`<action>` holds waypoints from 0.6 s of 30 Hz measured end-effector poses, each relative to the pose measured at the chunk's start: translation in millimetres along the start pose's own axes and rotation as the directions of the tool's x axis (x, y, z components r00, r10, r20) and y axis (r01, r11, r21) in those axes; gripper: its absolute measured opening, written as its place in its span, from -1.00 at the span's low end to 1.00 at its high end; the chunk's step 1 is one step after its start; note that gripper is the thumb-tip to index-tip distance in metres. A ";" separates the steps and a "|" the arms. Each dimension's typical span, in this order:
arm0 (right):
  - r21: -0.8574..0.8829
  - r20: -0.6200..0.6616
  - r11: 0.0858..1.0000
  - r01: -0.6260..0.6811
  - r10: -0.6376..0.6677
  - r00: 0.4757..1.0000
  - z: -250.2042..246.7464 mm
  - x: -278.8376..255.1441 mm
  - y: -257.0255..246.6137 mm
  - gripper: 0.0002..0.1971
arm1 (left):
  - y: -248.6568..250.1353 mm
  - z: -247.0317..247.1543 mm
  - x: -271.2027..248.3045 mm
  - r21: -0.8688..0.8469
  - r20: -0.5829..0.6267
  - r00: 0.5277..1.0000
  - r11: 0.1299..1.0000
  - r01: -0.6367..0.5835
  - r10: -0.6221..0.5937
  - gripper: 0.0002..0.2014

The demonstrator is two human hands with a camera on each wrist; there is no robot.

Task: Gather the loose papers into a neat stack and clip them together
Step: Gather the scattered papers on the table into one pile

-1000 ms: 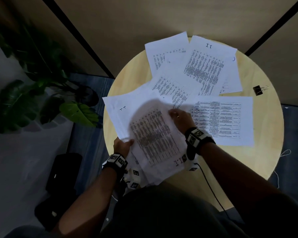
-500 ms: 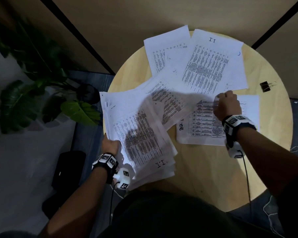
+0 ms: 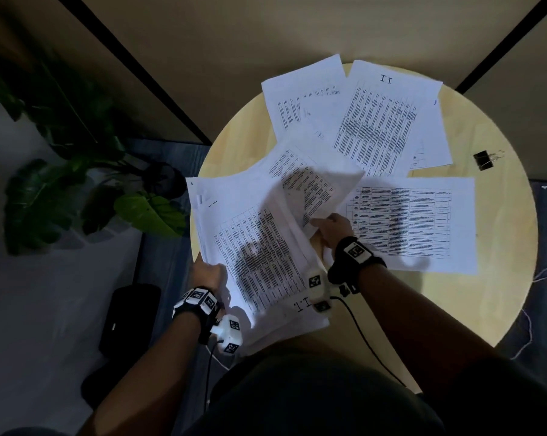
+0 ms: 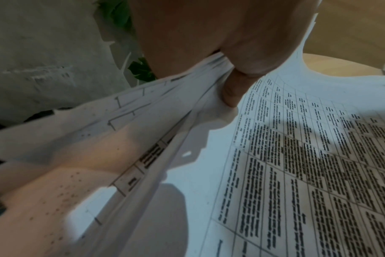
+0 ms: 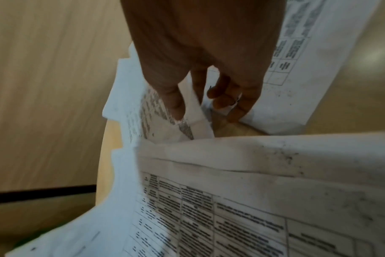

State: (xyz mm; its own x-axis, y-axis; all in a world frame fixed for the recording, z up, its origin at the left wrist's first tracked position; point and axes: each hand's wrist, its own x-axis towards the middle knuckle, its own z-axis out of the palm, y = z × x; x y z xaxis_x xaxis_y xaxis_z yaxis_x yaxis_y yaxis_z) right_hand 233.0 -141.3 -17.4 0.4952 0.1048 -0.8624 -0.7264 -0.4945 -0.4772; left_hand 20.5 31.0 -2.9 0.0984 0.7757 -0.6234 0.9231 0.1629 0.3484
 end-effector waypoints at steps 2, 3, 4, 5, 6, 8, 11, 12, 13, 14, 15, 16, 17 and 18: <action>-0.115 -0.056 0.992 0.052 -0.058 0.997 4.3 2.7 1.7 -0.51 | -1.0 1.6 -2.7 -0.014 0.044 0.998 0.999 -0.038 0.039 -0.45; -0.113 -0.089 0.990 0.078 -0.088 0.992 7.2 1.7 0.1 -0.52 | -0.7 2.5 -3.1 -0.023 0.046 0.998 0.999 -0.047 0.048 -0.43; -0.056 -0.111 0.992 0.110 -0.115 0.987 10.4 0.4 -2.0 -0.51 | -0.3 3.2 -4.4 -0.029 0.044 0.997 0.998 -0.060 0.061 -0.41; 0.035 -0.107 0.990 0.140 -0.135 0.985 13.1 -0.2 -4.6 -0.47 | 0.0 4.1 -5.1 -0.030 0.037 0.997 0.997 -0.067 0.068 -0.39; 0.118 -0.081 0.981 0.155 -0.146 0.986 15.1 0.2 -6.1 -0.40 | 0.1 4.4 -5.9 -0.035 0.029 0.997 0.997 -0.072 0.073 -0.38; 0.199 -0.040 0.968 0.151 -0.146 0.988 19.1 2.1 -8.3 -0.24 | -0.9 5.0 -5.4 -0.031 0.029 0.997 0.997 -0.073 0.073 -0.37; -0.021 -0.228 0.993 0.116 -0.118 0.966 16.8 2.0 -12.7 -0.18 | -0.5 2.9 -4.1 -0.017 0.049 0.997 0.998 -0.057 0.058 -0.37; -0.139 -0.315 0.988 0.072 -0.113 0.942 14.1 1.9 -13.5 -0.20 | -0.4 2.9 -3.8 -0.003 0.049 0.998 0.999 -0.050 0.051 -0.38; -0.220 -0.364 0.975 0.031 -0.112 0.925 11.5 0.3 -14.6 -0.21 | 0.6 2.9 -4.6 0.009 0.048 0.998 0.999 -0.047 0.047 -0.38; -0.276 -0.384 0.961 0.005 -0.116 0.916 8.7 0.6 -13.5 -0.20 | 1.4 2.9 -6.0 0.010 0.046 0.998 0.999 -0.042 0.042 -0.37; -0.331 -0.384 0.944 0.001 -0.135 0.913 6.3 1.5 -11.8 -0.16 | 2.3 2.6 -7.2 0.006 0.046 0.998 0.999 -0.043 0.043 -0.37; -0.386 -0.373 0.922 0.008 -0.164 0.913 4.4 2.6 -9.8 -0.12 | 2.9 2.3 -8.0 0.006 0.048 0.998 0.999 -0.047 0.047 -0.36; -0.434 -0.355 0.901 0.031 -0.203 0.913 3.1 3.5 -8.2 -0.08 | 3.3 2.2 -8.4 0.011 0.052 0.997 0.999 -0.053 0.052 -0.36; -0.446 -0.339 0.893 0.067 -0.238 0.910 2.5 6.4 -5.8 -0.04 | 3.2 2.4 -8.1 0.016 0.057 0.997 0.998 -0.055 0.054 -0.35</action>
State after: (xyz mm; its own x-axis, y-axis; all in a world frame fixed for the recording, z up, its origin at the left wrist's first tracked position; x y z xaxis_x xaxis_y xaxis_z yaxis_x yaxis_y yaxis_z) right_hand 239.1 -135.6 -20.5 0.7851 -0.0795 -0.6142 -0.4026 -0.8191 -0.4087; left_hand 23.6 23.8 1.6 0.1689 0.7470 -0.6430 0.9220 0.1108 0.3709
